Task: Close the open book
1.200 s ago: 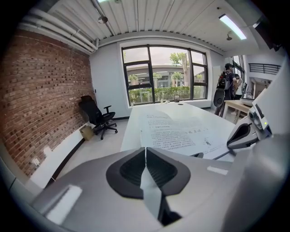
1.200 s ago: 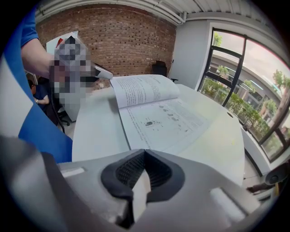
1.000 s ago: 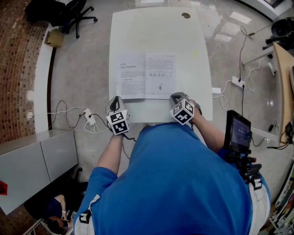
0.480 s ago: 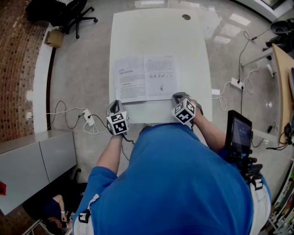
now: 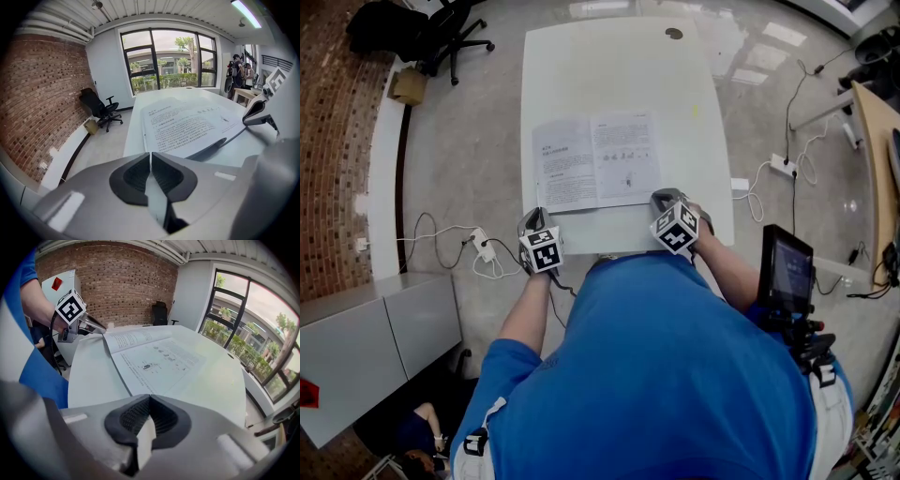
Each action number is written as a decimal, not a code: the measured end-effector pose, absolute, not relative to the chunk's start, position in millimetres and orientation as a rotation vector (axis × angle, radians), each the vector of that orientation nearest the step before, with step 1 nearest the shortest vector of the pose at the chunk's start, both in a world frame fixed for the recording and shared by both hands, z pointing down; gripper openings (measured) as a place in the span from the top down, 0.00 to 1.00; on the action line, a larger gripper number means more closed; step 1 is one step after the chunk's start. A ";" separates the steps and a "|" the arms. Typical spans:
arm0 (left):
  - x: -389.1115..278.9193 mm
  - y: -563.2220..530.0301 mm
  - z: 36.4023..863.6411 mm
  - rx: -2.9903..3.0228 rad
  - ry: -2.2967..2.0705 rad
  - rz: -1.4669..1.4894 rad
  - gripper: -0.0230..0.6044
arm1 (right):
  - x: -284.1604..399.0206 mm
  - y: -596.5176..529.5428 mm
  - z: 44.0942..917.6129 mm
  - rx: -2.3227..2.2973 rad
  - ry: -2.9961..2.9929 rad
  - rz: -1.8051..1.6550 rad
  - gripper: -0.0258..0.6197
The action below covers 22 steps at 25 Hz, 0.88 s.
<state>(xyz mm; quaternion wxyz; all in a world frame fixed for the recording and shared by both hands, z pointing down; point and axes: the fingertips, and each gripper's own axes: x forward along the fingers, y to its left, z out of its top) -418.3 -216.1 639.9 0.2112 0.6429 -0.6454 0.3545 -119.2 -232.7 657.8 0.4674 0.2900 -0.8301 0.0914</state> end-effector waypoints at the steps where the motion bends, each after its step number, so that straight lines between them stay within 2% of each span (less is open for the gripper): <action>1: -418.0 -216.5 641.4 1.783 -1.788 0.993 0.93 | -118.8 -232.9 657.8 0.715 -2.037 0.226 0.96; 22: -415.5 -213.9 654.5 1.792 -1.737 1.115 0.95 | -119.4 -234.8 654.2 0.722 -2.028 0.250 0.96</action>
